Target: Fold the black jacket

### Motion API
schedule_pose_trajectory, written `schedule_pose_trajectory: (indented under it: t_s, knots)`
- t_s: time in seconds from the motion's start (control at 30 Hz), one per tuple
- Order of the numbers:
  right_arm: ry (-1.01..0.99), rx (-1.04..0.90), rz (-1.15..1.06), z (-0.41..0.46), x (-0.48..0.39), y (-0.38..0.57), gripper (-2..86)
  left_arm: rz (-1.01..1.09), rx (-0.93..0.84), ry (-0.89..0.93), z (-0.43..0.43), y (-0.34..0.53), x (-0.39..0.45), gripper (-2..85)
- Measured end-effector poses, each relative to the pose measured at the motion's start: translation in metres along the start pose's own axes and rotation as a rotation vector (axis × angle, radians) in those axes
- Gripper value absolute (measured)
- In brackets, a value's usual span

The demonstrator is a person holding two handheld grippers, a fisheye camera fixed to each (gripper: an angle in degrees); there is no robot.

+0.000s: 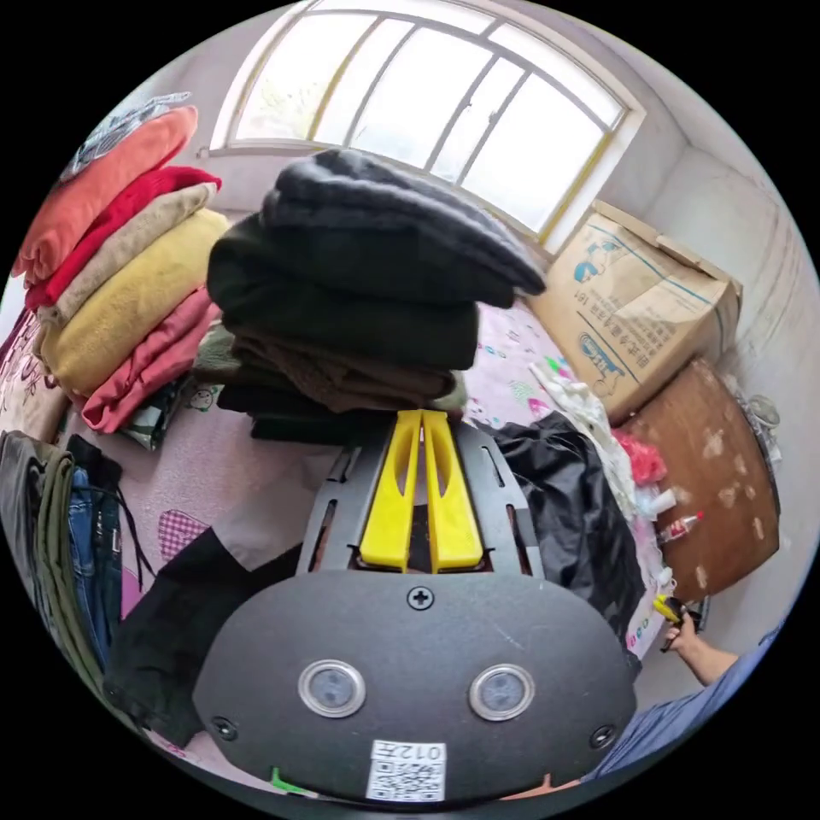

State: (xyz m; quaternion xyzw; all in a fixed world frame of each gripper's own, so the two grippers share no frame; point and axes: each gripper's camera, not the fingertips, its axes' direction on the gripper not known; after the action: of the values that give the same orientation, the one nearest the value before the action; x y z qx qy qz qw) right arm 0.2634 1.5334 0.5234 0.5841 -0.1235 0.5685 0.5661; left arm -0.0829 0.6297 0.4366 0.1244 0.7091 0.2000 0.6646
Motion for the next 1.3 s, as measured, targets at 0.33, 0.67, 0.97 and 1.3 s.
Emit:
schedule_pose_trajectory:
  t_s: [0.33,0.67,0.97,1.3]
  knots:
    - [-0.108,0.101,0.155,-0.039,0.095,-0.063,7.0,0.148,-0.258,0.256,0.049,0.109,0.126,0.4]
    - [-0.212,-0.082,-0.049,-0.055,0.086,-0.124,1.8,0.125,-0.523,0.381,0.144,0.205,0.213,0.7]
    - [-0.567,-0.144,-0.448,-0.092,-0.027,-0.077,0.7,0.179,-0.721,0.489,0.221,0.216,0.313,6.5]
    - [-0.493,-0.255,-0.791,-0.074,-0.123,-0.035,0.9,0.100,-0.976,0.600,0.298,0.216,0.348,13.9]
